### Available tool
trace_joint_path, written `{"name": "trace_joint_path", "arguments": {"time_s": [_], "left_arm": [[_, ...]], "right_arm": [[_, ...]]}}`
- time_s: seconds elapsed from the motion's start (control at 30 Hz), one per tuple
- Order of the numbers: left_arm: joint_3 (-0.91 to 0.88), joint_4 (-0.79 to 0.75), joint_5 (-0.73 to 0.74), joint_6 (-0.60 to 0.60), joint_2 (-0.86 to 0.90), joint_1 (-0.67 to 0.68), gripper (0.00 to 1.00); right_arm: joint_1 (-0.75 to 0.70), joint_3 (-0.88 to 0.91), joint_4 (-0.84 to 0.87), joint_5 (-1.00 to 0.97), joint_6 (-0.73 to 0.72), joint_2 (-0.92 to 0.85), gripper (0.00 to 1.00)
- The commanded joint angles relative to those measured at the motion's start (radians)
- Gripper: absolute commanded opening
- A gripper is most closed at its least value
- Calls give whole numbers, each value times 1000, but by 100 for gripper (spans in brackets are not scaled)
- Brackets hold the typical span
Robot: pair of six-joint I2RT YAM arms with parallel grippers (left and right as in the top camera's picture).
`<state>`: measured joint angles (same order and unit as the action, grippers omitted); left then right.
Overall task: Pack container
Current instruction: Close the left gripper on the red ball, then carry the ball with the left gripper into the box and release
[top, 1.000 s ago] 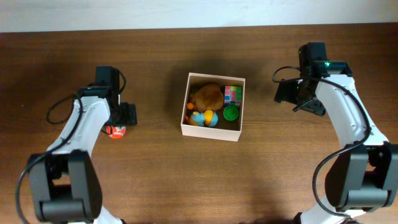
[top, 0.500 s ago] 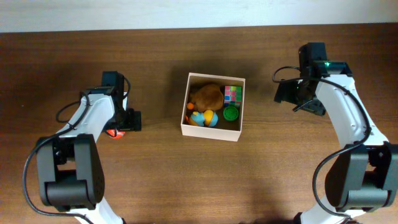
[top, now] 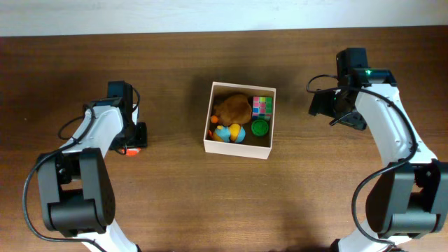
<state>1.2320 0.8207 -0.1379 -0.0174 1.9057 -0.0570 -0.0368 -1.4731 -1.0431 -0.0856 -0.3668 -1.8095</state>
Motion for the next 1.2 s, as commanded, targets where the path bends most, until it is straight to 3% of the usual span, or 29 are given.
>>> {"name": "trace_joint_path", "arguments": {"time_s": [0.0,0.17,0.47,0.7,1.17], "left_arm": [[-7,-19,29,7,15,-3,38],[-7,-43,82,7,15,-3,25],[23,-45,188,7,14,-3,26],[154,47,313,8,12,-3,26],[512,285,798,148,-4,22,23]], "right_arm": [[-4,5,1,-1,-9,0,99],[-4,5,1,-2,-9,0,99],[-4,5,1,-1,-9,0,99],[-4,5,1,-1,-9,0,99],[-4,5,1,-1,-9,0,99]]}}
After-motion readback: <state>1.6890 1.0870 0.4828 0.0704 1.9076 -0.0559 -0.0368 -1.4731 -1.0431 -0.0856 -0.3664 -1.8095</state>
